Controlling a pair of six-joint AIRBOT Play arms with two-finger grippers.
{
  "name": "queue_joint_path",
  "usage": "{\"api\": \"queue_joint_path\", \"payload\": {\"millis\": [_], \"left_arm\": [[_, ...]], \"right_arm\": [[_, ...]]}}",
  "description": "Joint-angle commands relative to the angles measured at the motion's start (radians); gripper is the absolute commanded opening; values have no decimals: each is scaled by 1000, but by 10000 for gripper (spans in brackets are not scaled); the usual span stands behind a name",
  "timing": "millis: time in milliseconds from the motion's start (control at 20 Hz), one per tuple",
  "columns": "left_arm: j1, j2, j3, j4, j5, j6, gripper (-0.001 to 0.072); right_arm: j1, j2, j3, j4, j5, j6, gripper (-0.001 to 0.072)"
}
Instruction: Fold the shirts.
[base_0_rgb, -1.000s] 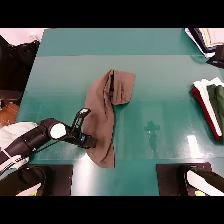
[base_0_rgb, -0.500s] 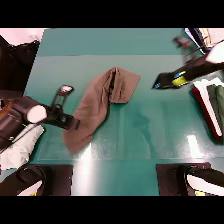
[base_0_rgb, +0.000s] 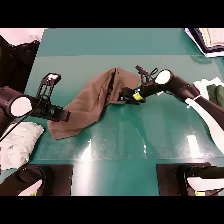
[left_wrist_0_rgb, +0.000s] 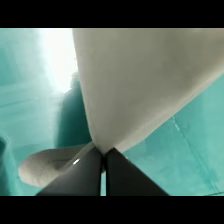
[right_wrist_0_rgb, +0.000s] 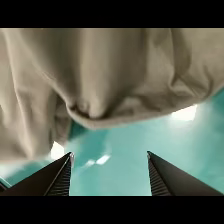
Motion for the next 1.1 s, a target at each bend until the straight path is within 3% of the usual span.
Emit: {"api": "queue_joint_path", "payload": {"millis": [0,350,650,800,850,900,1050], "left_arm": [[2,1,3,3,-5,2,29],[2,1,3,2,-5,2,29],[2,1,3,-11,-3,2,29],[2,1,3,-14,-3,2,30],[2,1,3,-15,-3,2,30],[2,1,3,-15,-3,2,30],[2,1,11,0,3,6,29]], "right_arm": [[9,-44,-5,61,-59,102,532],[11,-64,-6,59,-63,222,529],[33,-76,-6,58,-101,261,520],[34,-93,-6,57,-147,262,347],[34,-97,-6,57,-166,249,155],[34,-96,-6,58,-183,222,30],[26,-43,-6,53,-178,105,27]]}}
